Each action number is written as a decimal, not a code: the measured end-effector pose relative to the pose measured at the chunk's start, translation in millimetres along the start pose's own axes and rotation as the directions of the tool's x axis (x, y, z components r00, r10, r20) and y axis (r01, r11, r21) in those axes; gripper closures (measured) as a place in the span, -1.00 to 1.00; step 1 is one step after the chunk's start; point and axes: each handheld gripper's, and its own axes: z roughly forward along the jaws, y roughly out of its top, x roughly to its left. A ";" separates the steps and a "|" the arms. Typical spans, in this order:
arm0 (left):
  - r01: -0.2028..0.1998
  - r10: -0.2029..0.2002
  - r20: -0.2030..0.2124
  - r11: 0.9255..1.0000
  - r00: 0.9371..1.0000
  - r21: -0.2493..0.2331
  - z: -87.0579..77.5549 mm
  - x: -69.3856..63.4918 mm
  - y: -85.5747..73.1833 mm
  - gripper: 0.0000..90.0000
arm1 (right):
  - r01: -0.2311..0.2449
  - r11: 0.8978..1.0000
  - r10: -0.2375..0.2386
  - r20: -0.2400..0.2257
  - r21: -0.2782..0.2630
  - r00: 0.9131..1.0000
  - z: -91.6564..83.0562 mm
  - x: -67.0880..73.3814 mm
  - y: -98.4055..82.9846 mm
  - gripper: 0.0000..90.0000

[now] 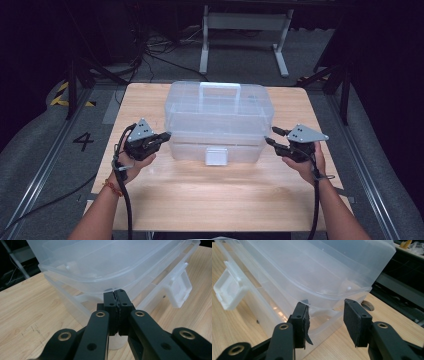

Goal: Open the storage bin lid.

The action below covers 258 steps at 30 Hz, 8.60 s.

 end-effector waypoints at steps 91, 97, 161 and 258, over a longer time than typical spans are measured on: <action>0.022 -0.023 0.035 1.000 0.999 0.023 11.5 5.1 -9.7 0.80 | -0.025 0.989 0.050 0.168 -0.147 0.985 5.1 -32.4 64.8 0.54; 0.023 -0.024 0.030 0.999 0.999 0.025 12.5 5.0 -9.6 0.80 | -0.026 0.990 0.050 0.169 -0.141 0.984 6.6 -36.5 70.0 0.55; 0.009 -0.009 0.023 1.000 1.000 0.027 19.6 5.5 -8.8 0.82 | -0.065 0.992 0.088 0.218 -0.108 0.972 34.5 -69.8 106.6 0.62; 0.020 -0.022 0.063 0.999 0.998 0.040 36.4 8.5 -7.8 0.82 | -0.253 0.967 0.249 0.171 0.003 0.953 108.8 -112.8 82.9 0.65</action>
